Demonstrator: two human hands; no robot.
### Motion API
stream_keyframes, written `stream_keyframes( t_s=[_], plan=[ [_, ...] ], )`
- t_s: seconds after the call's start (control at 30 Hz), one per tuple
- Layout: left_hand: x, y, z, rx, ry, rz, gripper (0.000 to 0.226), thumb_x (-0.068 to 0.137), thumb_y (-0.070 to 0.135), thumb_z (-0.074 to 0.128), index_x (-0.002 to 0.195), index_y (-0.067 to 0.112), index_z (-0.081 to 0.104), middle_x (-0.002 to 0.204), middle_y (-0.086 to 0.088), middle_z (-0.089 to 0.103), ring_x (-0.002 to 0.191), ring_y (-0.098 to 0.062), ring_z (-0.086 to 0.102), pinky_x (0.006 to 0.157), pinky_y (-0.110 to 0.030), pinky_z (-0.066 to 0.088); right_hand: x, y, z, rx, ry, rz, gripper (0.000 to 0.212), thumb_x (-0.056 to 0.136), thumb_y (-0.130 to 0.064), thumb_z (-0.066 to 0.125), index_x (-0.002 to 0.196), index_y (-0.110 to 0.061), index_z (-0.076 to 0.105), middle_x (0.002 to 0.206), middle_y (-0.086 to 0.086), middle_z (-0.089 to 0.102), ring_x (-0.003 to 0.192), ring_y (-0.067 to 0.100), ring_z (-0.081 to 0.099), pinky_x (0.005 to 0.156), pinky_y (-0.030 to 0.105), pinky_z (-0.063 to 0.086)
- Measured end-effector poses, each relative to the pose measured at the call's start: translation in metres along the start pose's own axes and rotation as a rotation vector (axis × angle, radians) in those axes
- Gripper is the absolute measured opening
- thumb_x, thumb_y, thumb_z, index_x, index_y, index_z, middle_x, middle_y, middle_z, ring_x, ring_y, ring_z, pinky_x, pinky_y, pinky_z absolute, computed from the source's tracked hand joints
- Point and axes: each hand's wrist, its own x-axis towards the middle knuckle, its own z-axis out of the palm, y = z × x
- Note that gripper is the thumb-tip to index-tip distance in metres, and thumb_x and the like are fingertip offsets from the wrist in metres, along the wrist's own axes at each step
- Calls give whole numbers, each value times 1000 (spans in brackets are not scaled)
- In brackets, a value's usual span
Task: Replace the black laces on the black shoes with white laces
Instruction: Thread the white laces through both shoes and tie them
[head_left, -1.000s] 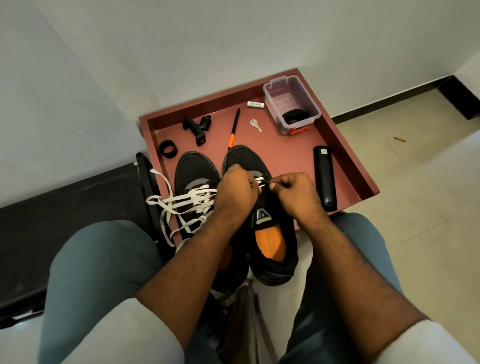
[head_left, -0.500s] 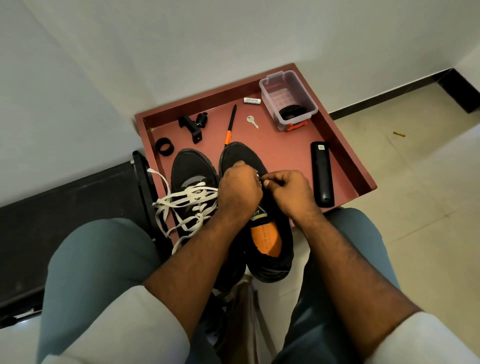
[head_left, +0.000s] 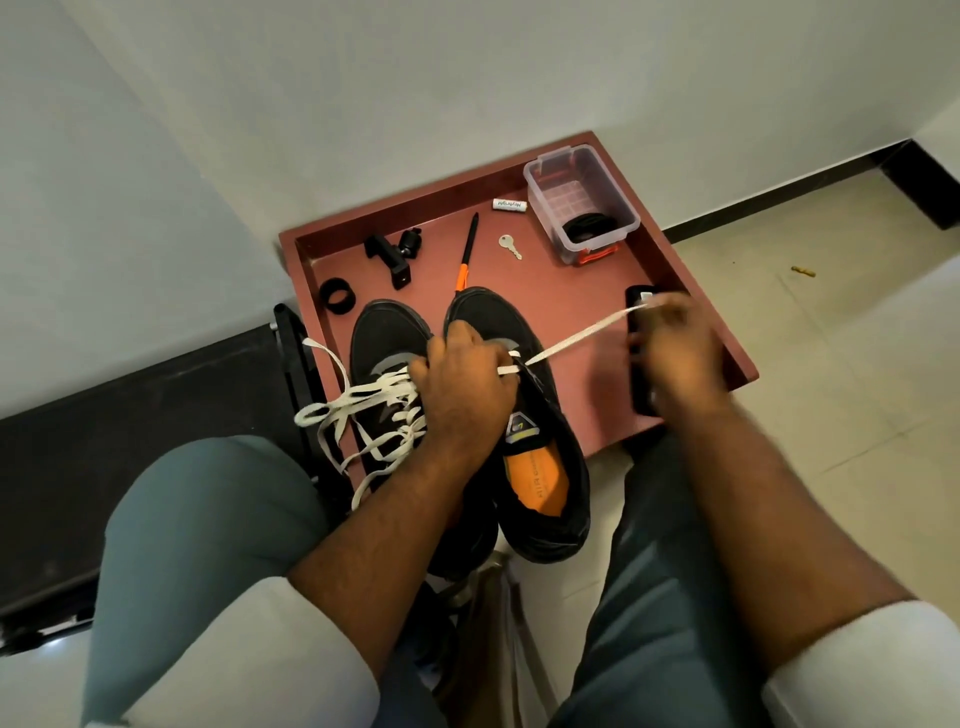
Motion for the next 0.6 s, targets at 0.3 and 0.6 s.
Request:
stream_keyframes(
  t_s=[0.3,0.6],
  plan=[
    [-1,0,-2,47,65,23,42,83,29,67,123,31,55,134,1,47,127,-22,42,112,-51,17,-24,6,3,-488,-207,-538,25,93,-10,59,116,-13,65,114,-8,51,101,4,50,78,-4,35],
    [-4,-4,-4,105,64,3,54,84,35,65,135,33,48,140,0,46,135,-24,35,113,-59,6,6,1,-18,-246,313,-275,19,96,-13,54,111,-6,64,119,9,57,106,18,57,75,6,38]
  ],
)
